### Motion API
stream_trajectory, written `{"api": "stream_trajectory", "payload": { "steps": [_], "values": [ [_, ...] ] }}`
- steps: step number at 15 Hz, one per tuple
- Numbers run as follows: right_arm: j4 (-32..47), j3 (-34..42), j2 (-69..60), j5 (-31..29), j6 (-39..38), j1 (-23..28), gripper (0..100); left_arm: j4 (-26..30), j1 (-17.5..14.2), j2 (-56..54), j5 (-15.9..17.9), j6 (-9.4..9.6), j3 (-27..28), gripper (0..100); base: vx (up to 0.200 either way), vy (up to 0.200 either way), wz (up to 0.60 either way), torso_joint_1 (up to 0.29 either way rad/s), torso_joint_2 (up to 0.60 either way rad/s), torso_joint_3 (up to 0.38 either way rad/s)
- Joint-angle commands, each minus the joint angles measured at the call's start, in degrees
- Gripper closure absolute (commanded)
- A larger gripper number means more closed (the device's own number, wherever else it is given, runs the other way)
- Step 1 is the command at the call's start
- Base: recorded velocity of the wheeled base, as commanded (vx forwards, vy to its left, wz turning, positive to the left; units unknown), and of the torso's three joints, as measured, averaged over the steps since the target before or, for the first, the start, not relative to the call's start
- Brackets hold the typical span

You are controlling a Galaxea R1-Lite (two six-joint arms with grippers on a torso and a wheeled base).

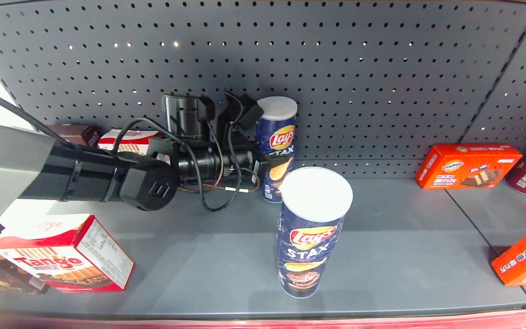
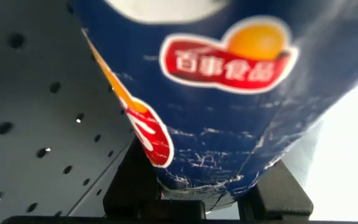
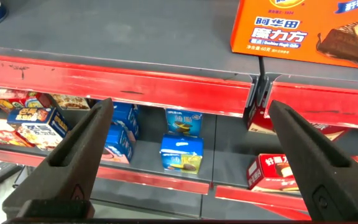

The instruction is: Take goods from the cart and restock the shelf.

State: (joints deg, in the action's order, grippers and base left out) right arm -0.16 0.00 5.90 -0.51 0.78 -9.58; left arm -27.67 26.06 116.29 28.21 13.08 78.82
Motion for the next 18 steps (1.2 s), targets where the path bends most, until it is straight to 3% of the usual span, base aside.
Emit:
{"api": "stream_trajectory", "payload": {
  "steps": [1, 8, 9, 13, 18],
  "values": [
    [-0.02, 0.00, 0.16, -0.02, 0.01, 0.00, 0, -0.01, 0.04, 1.31, 0.00, 0.10, 0.19, 100, 0.000, 0.000, 0.00, 0.000, 0.00, 0.000],
    [-0.02, 0.00, 0.16, -0.02, 0.10, 0.00, 0, -2.39, 0.74, 2.81, 0.00, 0.28, 0.80, 100, 0.000, 0.000, 0.00, 0.000, 0.00, 0.000],
    [-0.02, 0.00, 0.16, -0.02, 0.01, 0.00, 0, -2.83, 0.83, 2.72, -0.17, 0.19, 0.72, 0, 0.000, 0.000, 0.00, 0.000, 0.00, 0.000],
    [-0.02, 0.00, 0.16, -0.02, 0.01, 0.00, 0, -3.44, 0.48, -0.97, -0.26, 0.02, -2.71, 0, 0.000, 0.000, 0.00, 0.000, 0.00, 0.000],
    [-0.02, 0.00, 0.16, -0.02, 0.01, 0.00, 0, -3.09, 0.13, -11.08, -1.14, 0.19, -11.68, 0, 0.000, 0.000, 0.00, 0.000, 0.00, 0.000]
  ]
}}
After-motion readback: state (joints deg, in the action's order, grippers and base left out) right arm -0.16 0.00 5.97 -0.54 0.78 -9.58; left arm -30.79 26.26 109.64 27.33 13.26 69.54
